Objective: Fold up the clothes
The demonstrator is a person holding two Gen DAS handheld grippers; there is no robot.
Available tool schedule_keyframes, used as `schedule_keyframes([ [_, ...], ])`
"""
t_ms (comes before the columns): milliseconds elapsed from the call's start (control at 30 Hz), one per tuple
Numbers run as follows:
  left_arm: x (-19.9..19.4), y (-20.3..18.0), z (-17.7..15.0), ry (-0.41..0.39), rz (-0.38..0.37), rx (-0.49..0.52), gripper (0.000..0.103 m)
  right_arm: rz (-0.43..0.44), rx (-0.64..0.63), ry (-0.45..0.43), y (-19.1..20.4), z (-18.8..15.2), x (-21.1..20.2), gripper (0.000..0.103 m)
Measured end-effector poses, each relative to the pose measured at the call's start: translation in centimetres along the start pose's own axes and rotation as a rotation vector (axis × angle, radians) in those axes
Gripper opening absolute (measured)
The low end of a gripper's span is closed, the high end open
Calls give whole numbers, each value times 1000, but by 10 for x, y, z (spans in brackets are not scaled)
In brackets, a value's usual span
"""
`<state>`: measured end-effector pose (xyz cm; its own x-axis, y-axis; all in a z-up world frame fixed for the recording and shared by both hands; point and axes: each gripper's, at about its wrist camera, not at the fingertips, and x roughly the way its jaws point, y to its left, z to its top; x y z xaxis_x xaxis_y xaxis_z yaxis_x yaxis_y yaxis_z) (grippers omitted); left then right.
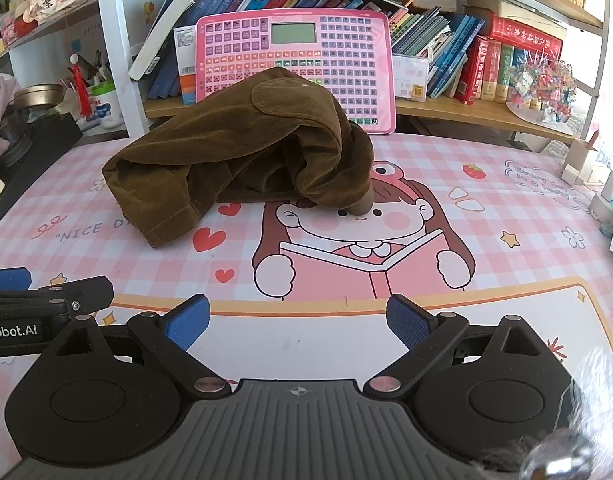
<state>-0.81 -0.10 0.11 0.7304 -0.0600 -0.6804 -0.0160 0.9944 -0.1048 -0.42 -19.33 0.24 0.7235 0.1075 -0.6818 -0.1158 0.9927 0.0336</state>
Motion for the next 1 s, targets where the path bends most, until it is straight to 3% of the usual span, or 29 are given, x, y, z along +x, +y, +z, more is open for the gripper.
schedule_keyframes([
  [1000, 1, 0, 0, 2, 2, 1, 103, -4, -2, 14, 0, -1, 2, 96],
])
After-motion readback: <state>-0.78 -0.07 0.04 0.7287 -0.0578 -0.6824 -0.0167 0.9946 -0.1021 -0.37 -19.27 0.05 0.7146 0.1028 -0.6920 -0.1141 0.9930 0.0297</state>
